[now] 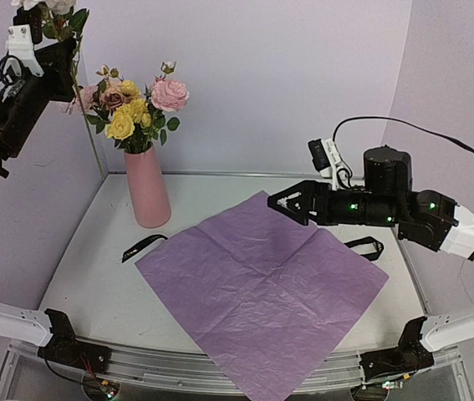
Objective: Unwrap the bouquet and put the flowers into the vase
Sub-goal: Insert the fake flower into the vase.
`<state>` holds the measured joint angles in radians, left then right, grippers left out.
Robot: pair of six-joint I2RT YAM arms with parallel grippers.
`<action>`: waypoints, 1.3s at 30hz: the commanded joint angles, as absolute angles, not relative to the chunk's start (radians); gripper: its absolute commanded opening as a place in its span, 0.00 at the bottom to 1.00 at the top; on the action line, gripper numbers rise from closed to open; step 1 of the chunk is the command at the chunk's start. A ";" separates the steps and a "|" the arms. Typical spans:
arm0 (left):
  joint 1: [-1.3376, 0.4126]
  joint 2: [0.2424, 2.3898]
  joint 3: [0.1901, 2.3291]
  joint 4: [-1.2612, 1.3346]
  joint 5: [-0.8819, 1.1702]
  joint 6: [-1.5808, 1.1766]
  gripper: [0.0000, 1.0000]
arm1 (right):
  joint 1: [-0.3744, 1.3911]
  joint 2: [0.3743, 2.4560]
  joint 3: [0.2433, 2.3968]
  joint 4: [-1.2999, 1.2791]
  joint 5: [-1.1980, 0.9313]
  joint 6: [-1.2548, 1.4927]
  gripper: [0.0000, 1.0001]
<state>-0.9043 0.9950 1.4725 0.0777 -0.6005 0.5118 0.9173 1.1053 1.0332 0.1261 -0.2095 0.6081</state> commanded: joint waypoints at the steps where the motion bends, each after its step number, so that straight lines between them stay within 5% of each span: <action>1: -0.902 1.051 1.517 0.190 -0.630 0.664 0.00 | 0.923 1.140 1.103 0.150 -0.227 0.565 0.91; 5: -0.868 1.085 1.512 0.246 -0.626 0.666 0.00 | 0.923 1.182 1.141 0.150 -0.239 0.539 0.91; 16: -0.418 1.159 1.497 0.256 -0.291 0.183 0.00 | 0.923 1.284 1.235 0.149 -0.295 0.486 0.91; 39: -0.379 1.275 1.624 0.274 -0.175 0.056 0.00 | 0.922 1.316 1.252 0.145 -0.303 0.462 0.91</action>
<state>-0.3851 1.2690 1.5512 0.2205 -0.2010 0.0275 0.9173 1.3193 1.1986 0.1263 -0.2890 0.4802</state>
